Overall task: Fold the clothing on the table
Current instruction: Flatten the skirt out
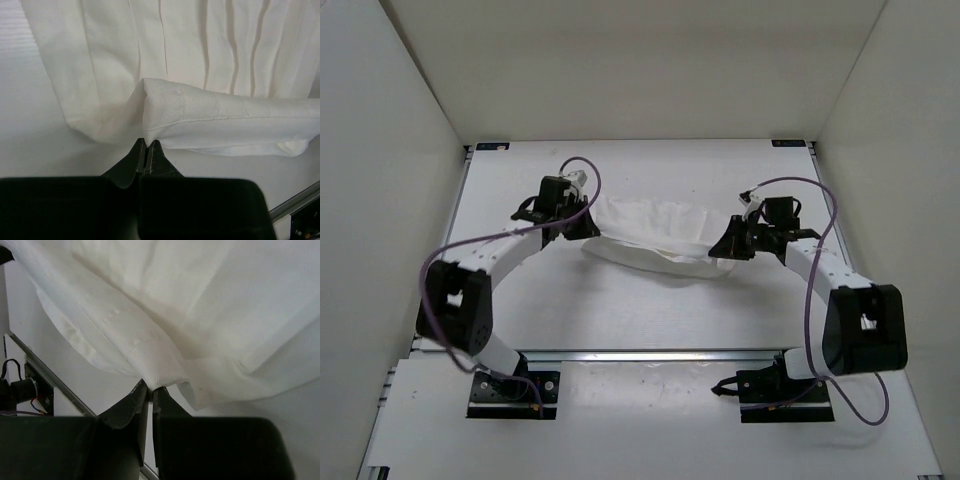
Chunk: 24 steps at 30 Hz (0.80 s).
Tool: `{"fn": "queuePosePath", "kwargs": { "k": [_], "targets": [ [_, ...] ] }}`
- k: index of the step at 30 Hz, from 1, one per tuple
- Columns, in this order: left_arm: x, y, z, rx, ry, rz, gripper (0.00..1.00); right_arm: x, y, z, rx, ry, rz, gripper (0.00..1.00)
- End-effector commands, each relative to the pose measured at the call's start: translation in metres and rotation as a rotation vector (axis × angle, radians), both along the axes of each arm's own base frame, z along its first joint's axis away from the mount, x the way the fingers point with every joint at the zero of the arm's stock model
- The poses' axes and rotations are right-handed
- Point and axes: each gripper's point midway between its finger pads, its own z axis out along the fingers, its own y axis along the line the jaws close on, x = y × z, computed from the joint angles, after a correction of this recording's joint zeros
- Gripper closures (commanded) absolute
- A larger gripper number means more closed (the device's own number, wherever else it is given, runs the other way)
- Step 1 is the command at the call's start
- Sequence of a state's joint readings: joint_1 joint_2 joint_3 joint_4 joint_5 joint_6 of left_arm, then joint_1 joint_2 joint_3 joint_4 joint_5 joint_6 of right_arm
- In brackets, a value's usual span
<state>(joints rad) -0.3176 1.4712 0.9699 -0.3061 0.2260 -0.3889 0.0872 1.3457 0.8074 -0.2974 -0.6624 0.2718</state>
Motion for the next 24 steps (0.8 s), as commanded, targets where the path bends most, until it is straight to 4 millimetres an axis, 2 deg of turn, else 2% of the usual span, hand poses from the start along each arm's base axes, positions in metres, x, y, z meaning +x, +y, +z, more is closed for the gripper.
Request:
{"fn": "queuePosePath", "kwargs": {
  "k": [1,2,3,4,7,8,11,12,13,14,15,16,18,19,20,21,23,24],
  "targets": [
    [0.044,-0.008,0.009,0.011,-0.042,-0.001,1.0,0.024,-0.006,-0.007,-0.006,-0.007,-0.038,1.0],
    [0.057,-0.018,0.009,0.014,-0.043,-0.02,1.0,0.026,-0.006,-0.006,-0.007,-0.017,-0.041,1.0],
    [0.062,-0.021,-0.003,0.037,-0.012,-0.028,1.0,0.027,-0.006,-0.007,-0.013,-0.013,-0.045,1.0],
    [0.072,-0.026,0.004,0.042,-0.025,-0.03,1.0,0.028,-0.007,-0.007,-0.015,-0.015,-0.049,1.0],
    [0.094,-0.036,-0.004,0.049,-0.012,-0.039,1.0,0.049,-0.017,0.001,-0.026,-0.038,-0.086,1.0],
    [0.102,-0.039,0.004,0.036,-0.037,-0.037,1.0,0.051,-0.022,0.001,-0.034,-0.031,-0.095,1.0],
    [0.126,-0.032,0.014,0.024,-0.071,0.021,1.0,0.098,-0.036,0.034,-0.05,-0.118,-0.13,1.0],
    [0.133,-0.031,0.02,0.013,-0.088,0.041,1.0,0.104,-0.036,0.037,-0.05,-0.117,-0.136,1.0],
    [0.141,-0.027,0.022,-0.001,-0.099,0.065,1.0,0.123,-0.051,0.046,-0.054,-0.141,-0.183,1.0],
    [0.146,-0.025,0.019,-0.003,-0.096,0.078,1.0,0.136,-0.053,0.056,-0.042,-0.164,-0.191,1.0],
    [0.153,-0.024,0.024,-0.003,-0.119,0.087,1.0,0.144,-0.056,0.059,-0.035,-0.179,-0.201,1.0],
    [0.158,-0.021,0.021,0.003,-0.113,0.096,1.0,0.154,-0.057,0.062,-0.026,-0.18,-0.207,1.0],
    [0.158,-0.021,0.016,0.01,-0.094,0.087,1.0,0.162,-0.055,0.057,-0.011,-0.155,-0.194,1.0],
    [0.151,-0.023,0.01,0.015,-0.075,0.069,1.0,0.164,-0.051,0.062,-0.011,-0.163,-0.182,1.0],
    [0.152,-0.021,0.016,0.015,-0.1,0.069,1.0,0.165,-0.048,0.063,-0.018,-0.173,-0.165,1.0],
    [0.144,-0.024,0.012,0.022,-0.102,0.052,1.0,0.162,-0.04,0.063,-0.027,-0.173,-0.149,1.0],
    [0.135,-0.015,0.022,0.038,-0.132,0.069,1.0,0.153,-0.03,0.055,-0.071,-0.166,-0.135,1.0],
    [0.125,-0.015,0.025,0.043,-0.129,0.066,1.0,0.143,-0.027,0.049,-0.072,-0.152,-0.128,1.0]
  ]
}}
